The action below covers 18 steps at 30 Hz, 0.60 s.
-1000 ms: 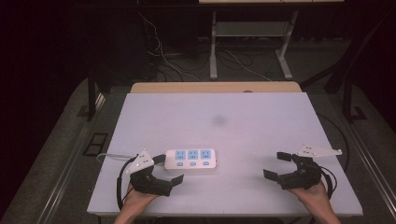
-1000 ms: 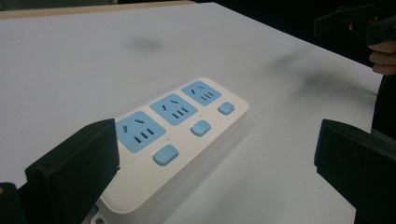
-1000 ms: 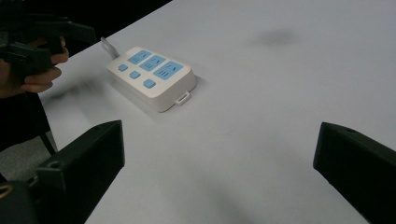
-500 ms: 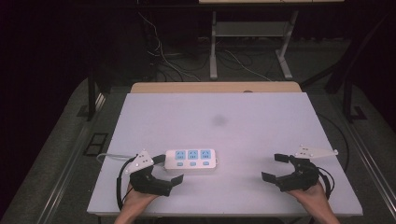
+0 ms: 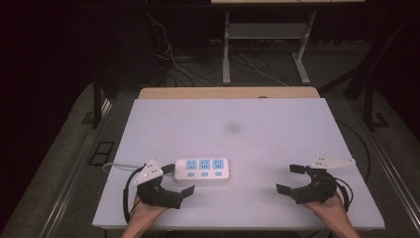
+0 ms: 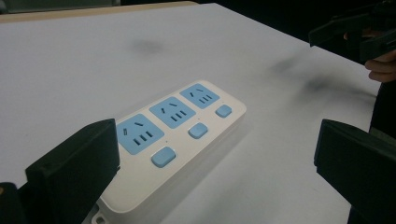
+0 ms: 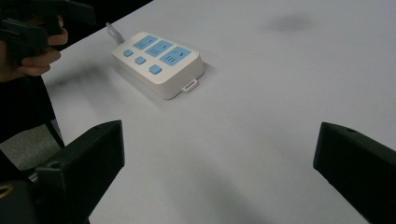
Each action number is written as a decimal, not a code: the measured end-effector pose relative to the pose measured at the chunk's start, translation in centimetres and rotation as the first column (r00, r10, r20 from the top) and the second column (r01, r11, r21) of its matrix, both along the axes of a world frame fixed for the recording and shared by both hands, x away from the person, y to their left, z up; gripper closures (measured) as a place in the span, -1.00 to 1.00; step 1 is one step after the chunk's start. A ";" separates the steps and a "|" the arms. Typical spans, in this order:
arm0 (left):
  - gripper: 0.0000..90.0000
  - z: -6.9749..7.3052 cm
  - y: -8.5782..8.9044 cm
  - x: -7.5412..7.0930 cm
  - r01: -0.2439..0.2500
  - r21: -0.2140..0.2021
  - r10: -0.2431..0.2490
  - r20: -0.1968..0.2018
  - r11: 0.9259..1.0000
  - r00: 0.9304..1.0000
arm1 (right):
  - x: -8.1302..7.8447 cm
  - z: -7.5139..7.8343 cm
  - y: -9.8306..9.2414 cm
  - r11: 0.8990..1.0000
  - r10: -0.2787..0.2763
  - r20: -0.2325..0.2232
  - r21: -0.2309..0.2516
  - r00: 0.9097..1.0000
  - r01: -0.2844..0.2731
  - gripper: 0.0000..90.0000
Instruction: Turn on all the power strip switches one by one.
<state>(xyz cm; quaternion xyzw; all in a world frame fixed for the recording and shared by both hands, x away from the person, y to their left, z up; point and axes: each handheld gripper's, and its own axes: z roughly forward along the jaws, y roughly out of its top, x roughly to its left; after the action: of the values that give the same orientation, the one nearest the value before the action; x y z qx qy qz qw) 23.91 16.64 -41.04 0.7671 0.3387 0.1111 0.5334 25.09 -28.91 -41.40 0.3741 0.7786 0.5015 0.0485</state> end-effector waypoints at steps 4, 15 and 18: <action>-1.00 0.2 -0.1 0.1 0.000 0.013 0.000 -0.001 1.000 1.000 | 0.0 0.0 -0.2 1.000 -0.007 0.003 0.003 1.000 0.007 -0.96; -1.00 1.3 0.2 0.6 0.016 0.044 -0.015 -0.026 0.999 1.000 | 0.0 0.1 -0.4 1.000 -0.016 0.005 0.006 1.000 0.016 -0.96; -1.00 1.9 0.1 0.9 0.033 0.058 -0.031 -0.032 0.998 0.999 | 0.0 0.1 -0.4 1.000 -0.018 0.006 0.004 1.000 0.018 -0.96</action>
<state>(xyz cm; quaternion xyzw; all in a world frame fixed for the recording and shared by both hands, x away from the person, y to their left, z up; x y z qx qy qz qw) 24.77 16.79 -39.13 0.7894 0.3310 0.1007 0.5071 25.06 -29.32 -41.35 0.3795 0.7742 0.5036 0.0546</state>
